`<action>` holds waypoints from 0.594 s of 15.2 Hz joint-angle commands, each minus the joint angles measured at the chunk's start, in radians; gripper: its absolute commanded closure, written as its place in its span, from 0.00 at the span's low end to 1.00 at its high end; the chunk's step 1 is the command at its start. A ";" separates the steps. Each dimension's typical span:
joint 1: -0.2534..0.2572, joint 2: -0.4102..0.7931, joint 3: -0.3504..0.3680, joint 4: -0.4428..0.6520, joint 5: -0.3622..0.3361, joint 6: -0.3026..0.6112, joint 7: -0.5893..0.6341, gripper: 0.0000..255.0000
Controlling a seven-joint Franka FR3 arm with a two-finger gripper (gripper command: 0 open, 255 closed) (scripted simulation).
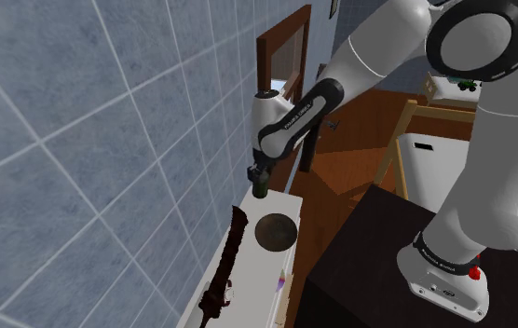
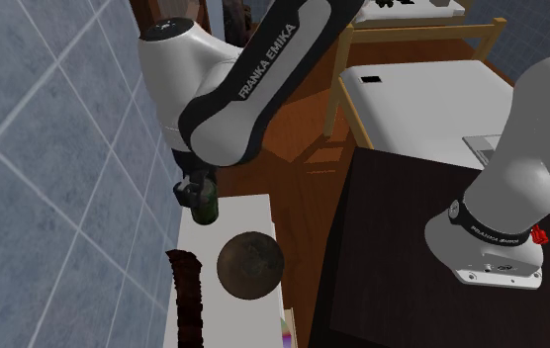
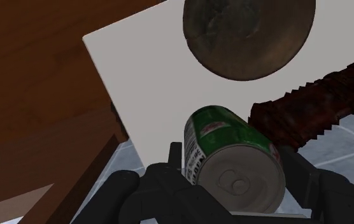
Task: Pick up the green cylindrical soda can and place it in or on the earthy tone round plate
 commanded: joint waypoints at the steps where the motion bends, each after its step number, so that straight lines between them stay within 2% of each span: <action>1: 0.013 -0.066 0.008 -0.083 0.003 0.018 0.021 1.00; 9: 0.085 -0.310 0.071 -0.351 0.033 0.045 0.133 1.00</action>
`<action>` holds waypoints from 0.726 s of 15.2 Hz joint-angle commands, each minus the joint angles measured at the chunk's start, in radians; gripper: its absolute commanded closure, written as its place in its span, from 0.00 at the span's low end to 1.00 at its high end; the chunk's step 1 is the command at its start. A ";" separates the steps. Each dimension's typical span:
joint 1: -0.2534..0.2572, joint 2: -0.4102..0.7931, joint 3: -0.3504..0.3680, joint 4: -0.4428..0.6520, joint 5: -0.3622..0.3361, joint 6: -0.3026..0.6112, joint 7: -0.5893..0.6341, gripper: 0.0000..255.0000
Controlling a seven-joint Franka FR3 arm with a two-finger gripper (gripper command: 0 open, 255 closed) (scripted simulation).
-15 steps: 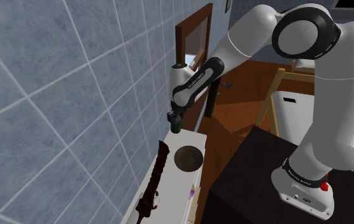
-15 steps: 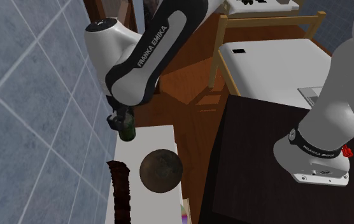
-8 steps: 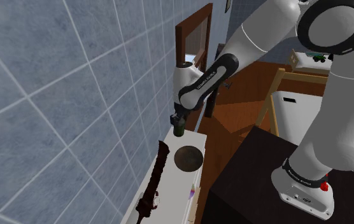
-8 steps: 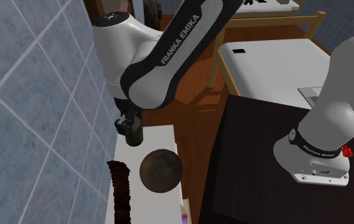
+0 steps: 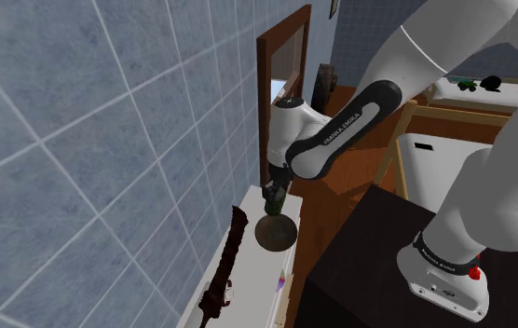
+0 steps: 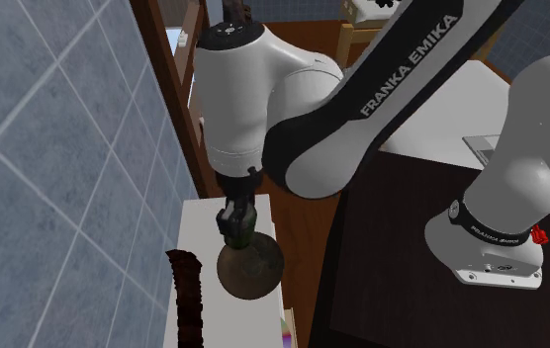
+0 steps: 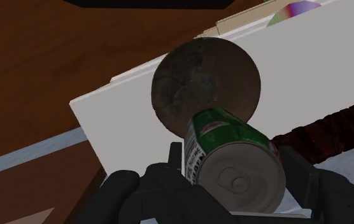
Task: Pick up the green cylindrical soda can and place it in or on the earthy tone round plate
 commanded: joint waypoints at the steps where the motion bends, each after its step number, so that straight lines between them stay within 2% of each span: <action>1: 0.010 -0.014 0.010 -0.029 0.001 0.016 0.020 1.00; 11: 0.013 0.131 -0.002 -0.034 -0.048 0.163 0.054 1.00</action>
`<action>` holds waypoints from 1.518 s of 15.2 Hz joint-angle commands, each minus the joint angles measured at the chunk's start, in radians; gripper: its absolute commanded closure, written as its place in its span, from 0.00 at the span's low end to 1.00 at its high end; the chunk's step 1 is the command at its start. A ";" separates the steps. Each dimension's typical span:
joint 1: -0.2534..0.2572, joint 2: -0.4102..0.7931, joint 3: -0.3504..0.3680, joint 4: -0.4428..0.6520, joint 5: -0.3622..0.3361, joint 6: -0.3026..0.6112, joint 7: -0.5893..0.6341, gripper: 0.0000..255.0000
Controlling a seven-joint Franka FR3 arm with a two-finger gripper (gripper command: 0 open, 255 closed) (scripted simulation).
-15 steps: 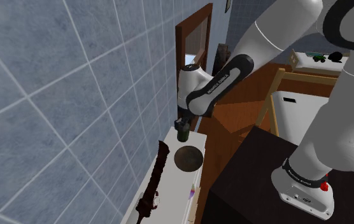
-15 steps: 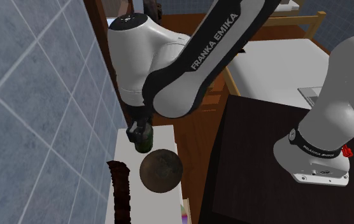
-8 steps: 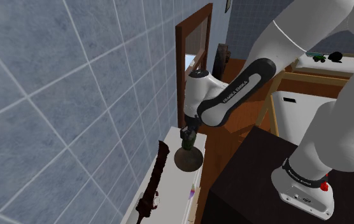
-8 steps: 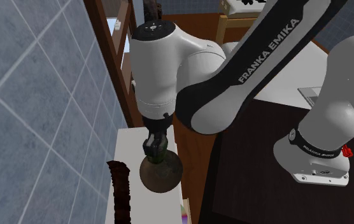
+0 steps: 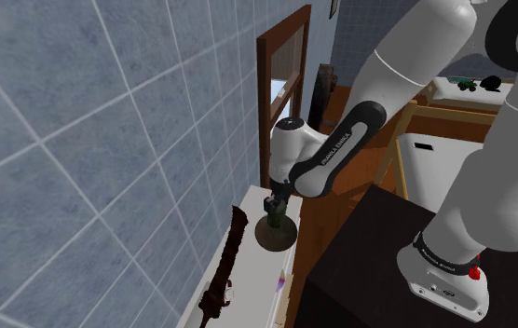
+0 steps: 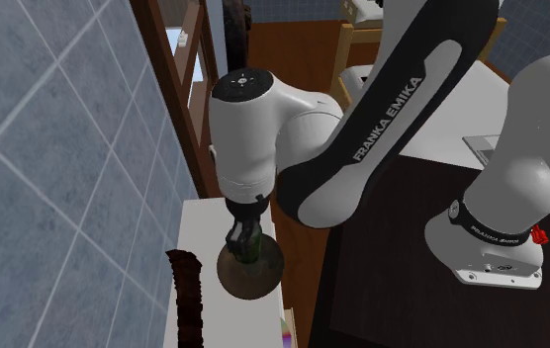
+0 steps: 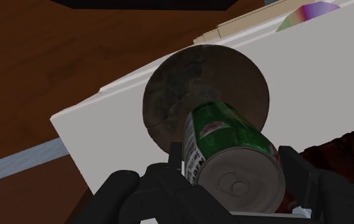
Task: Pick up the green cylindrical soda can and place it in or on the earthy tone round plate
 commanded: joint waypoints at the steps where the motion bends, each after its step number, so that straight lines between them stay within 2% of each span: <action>1: 0.003 0.030 -0.004 0.001 -0.012 0.030 0.010 1.00; 9: 0.024 0.156 -0.035 0.017 -0.060 0.138 0.044 1.00; 17: 0.024 0.156 -0.035 0.017 -0.059 0.138 0.044 1.00; 18: 0.024 0.156 -0.035 0.017 -0.059 0.138 0.044 0.00; 23: 0.024 0.156 -0.035 0.017 -0.059 0.138 0.044 0.00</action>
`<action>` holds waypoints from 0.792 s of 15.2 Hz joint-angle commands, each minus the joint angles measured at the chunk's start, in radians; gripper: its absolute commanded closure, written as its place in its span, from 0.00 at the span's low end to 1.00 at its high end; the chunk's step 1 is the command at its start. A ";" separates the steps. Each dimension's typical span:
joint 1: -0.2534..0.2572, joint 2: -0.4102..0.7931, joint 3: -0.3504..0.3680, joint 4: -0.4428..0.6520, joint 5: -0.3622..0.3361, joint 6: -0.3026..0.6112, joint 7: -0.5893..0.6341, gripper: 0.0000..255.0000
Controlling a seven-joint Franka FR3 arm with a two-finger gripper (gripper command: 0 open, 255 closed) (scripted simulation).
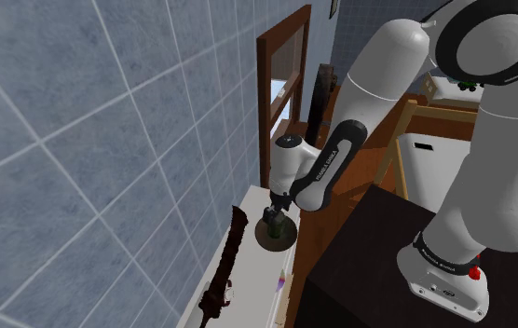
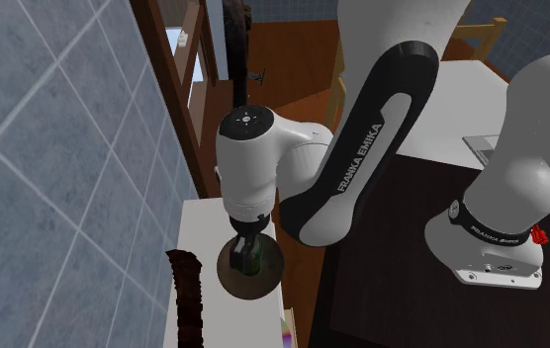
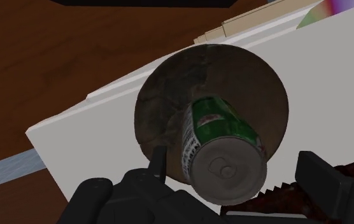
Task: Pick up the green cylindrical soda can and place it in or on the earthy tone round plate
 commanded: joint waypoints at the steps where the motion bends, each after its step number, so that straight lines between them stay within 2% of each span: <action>1: -0.010 -0.041 0.013 -0.009 0.014 -0.032 -0.010 0.00; 4: -0.030 -0.154 0.040 -0.026 0.056 -0.127 -0.042 0.00; 12: -0.028 -0.155 0.039 -0.026 0.057 -0.127 -0.042 0.00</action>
